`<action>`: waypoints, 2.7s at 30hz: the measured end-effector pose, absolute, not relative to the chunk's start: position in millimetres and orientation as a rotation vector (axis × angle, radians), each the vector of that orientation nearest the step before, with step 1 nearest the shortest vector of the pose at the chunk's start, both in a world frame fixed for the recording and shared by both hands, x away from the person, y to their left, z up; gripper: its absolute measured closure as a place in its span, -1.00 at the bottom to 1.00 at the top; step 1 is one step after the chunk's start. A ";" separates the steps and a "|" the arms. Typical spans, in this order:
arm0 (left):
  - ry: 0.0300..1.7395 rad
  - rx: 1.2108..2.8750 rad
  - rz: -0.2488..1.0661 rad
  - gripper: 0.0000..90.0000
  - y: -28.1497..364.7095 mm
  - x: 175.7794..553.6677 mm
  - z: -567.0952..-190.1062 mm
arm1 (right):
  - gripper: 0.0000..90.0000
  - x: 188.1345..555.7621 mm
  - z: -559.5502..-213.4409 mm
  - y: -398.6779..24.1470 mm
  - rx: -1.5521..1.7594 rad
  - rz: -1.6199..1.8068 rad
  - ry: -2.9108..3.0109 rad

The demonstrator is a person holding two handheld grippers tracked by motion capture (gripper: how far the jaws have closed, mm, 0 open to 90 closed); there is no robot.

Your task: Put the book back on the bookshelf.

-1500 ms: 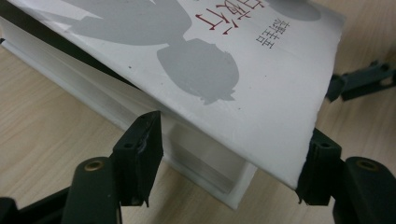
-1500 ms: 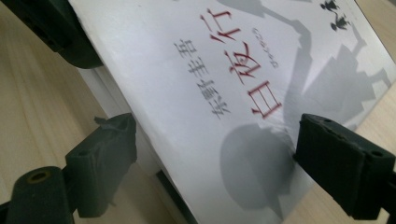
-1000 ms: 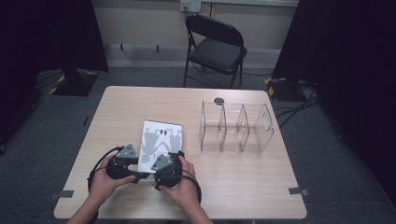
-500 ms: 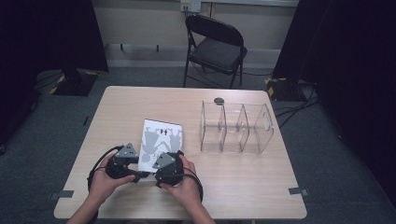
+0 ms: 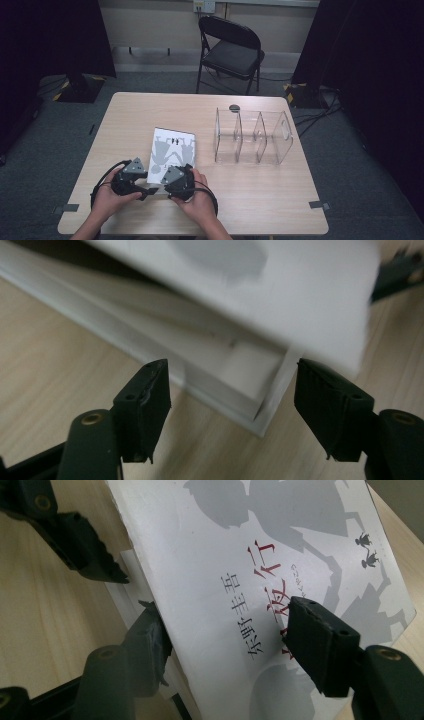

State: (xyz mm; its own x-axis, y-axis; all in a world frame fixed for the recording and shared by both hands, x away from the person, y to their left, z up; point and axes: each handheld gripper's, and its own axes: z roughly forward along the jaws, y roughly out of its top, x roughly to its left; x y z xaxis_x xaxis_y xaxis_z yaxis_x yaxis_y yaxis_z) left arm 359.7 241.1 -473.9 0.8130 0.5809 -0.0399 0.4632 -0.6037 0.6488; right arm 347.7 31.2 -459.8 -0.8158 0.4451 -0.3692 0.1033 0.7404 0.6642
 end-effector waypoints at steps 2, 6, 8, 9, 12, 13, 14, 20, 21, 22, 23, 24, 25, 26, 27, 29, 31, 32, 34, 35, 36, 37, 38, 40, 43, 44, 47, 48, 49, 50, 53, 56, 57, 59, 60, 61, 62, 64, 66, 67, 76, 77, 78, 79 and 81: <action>0.771 2.351 0.217 -0.28 240.9 358.1 -480.7 | -0.19 348.6 -457.9 29.7 0.424 0.892 2.430; 0.755 2.361 0.235 -0.12 238.0 360.0 -483.1 | -0.21 348.0 -459.8 28.9 0.415 0.892 2.427; 0.741 2.363 0.219 0.00 236.4 361.4 -482.1 | -0.23 347.3 -461.4 29.6 0.403 0.887 2.423; 0.737 2.373 0.220 0.00 236.3 361.6 -481.2 | -0.24 347.1 -462.3 29.9 0.396 0.885 2.422; 0.720 2.387 0.232 0.03 235.5 360.7 -478.3 | -0.18 347.8 -465.0 30.9 0.396 0.914 2.466; 0.721 2.369 0.247 0.03 235.0 360.2 -478.2 | -0.22 349.4 -466.0 29.5 0.416 0.954 2.500; 0.716 2.377 0.247 0.03 235.1 360.3 -476.9 | -0.22 349.3 -467.9 28.6 0.417 0.970 2.495; 0.725 2.355 0.247 0.05 234.9 359.5 -471.3 | -0.39 347.6 -471.2 29.9 0.406 0.992 2.479; 0.722 2.336 0.245 0.07 234.9 359.4 -468.2 | -0.43 347.6 -471.1 30.5 0.391 0.992 2.470; 0.722 2.327 0.247 0.08 234.7 359.0 -464.7 | -0.50 346.7 -471.0 31.9 0.384 0.974 2.463; 0.708 2.328 0.255 0.08 235.3 359.2 -460.7 | -0.57 346.3 -470.7 33.6 0.374 0.964 2.459; 0.707 2.319 0.244 0.09 235.0 359.5 -458.1 | -0.60 345.8 -470.5 35.7 0.359 0.954 2.448; 0.711 2.316 0.240 0.09 234.2 359.6 -456.9 | -0.61 345.9 -470.4 37.7 0.334 0.933 2.435; 0.707 2.314 0.245 0.09 233.9 359.9 -456.3 | -0.61 345.5 -470.3 39.9 0.334 0.925 2.429; 0.703 2.328 0.243 0.09 233.5 360.0 -455.1 | -0.62 345.9 -470.4 41.7 0.336 0.933 2.420; 0.704 2.322 0.255 0.09 231.9 359.6 -455.6 | -0.64 346.7 -470.4 43.0 0.335 0.933 2.418; 0.719 2.317 0.249 0.09 229.9 359.7 -453.6 | -0.67 347.7 -471.1 47.4 0.310 0.919 2.407; 0.720 2.317 0.251 0.09 228.7 359.7 -452.5 | -0.67 347.9 -471.5 47.6 0.302 0.914 2.400; 0.725 2.317 0.252 0.08 227.7 359.4 -452.1 | -0.68 347.8 -471.9 47.7 0.297 0.913 2.394; 0.717 2.322 0.253 0.08 227.1 359.9 -450.1 | -0.68 347.6 -472.2 46.8 0.296 0.916 2.391; 0.723 2.324 0.261 0.08 226.2 359.5 -449.1 | -0.68 347.5 -472.1 46.4 0.291 0.911 2.386; 0.723 2.324 0.261 0.08 226.2 359.5 -449.1 | -0.68 347.5 -472.1 46.4 0.291 0.911 2.386; 0.726 2.319 0.269 0.08 224.6 359.7 -449.0 | -0.68 346.9 -472.5 46.5 0.287 0.904 2.376; 0.725 2.319 0.259 0.08 223.6 360.4 -449.8 | -0.66 345.3 -475.4 48.1 0.258 0.862 2.351; 0.721 2.330 0.260 0.08 223.4 361.3 -449.8 | -0.60 346.3 -477.4 46.1 0.249 0.872 2.325; 0.726 2.328 0.261 0.08 223.4 361.2 -449.8 | -0.58 347.5 -476.8 44.4 0.244 0.883 2.333; 0.717 2.316 0.242 0.08 223.0 361.7 -450.0 | -0.55 349.2 -474.0 42.3 0.228 0.875 2.356; 0.714 2.323 0.230 0.08 223.3 362.1 -449.5 | -0.56 350.2 -472.3 41.7 0.207 0.858 2.371; 0.717 2.314 0.234 0.08 223.0 362.3 -450.5 | -0.55 351.4 -470.7 41.4 0.204 0.855 2.386; 0.715 2.315 0.234 0.08 223.1 362.4 -450.6 | -0.51 351.9 -469.4 41.7 0.216 0.857 2.397; 0.707 2.327 0.224 0.07 223.7 362.9 -449.1 | -0.48 353.2 -466.7 41.1 0.208 0.840 2.413; 0.705 2.325 0.225 0.07 223.1 363.3 -448.2 | -0.48 354.7 -464.8 39.1 0.208 0.851 2.425; 0.703 2.326 0.224 0.07 223.1 363.4 -448.2 | -0.46 354.7 -464.5 39.0 0.210 0.849 2.428; 0.704 2.325 0.221 0.07 223.3 363.3 -447.9 | -0.41 354.7 -463.3 38.9 0.204 0.833 2.428; 0.703 2.328 0.217 0.07 223.6 363.5 -447.3 | -0.38 355.1 -462.8 38.2 0.202 0.835 2.430; 0.703 2.324 0.218 0.07 223.4 363.5 -447.3 | -0.35 355.4 -462.7 37.1 0.215 0.851 2.427; 0.703 2.316 0.224 0.07 222.5 363.4 -448.0 | -0.33 355.4 -462.8 36.3 0.228 0.863 2.418; 0.709 2.336 0.217 0.07 221.8 363.4 -447.2 | -0.32 353.0 -465.6 37.7 0.215 0.835 2.390; 0.715 2.335 0.228 0.07 219.8 363.6 -450.1 | -0.32 349.0 -470.3 40.9 0.185 0.779 2.354; 0.717 2.351 0.244 0.07 219.1 363.4 -450.5 | -0.30 348.2 -472.0 41.3 0.179 0.769 2.343; 0.666 2.292 0.246 -0.06 227.5 361.7 -445.0 | -0.09 347.9 -470.4 34.8 0.197 0.835 2.309; 0.666 2.292 0.246 -0.15 227.5 361.7 -445.0 | -0.06 347.6 -469.4 35.0 0.187 0.828 2.311; 0.666 2.309 0.281 -0.26 231.2 358.5 -441.6 | -0.02 347.1 -466.5 34.2 0.197 0.834 2.307; 0.668 2.312 0.312 -0.29 233.7 357.3 -442.8 | 0.01 347.3 -464.0 32.9 0.208 0.840 2.308; 0.670 2.317 0.329 -0.38 236.8 357.2 -444.1 | 0.05 347.7 -459.9 31.0 0.230 0.853 2.305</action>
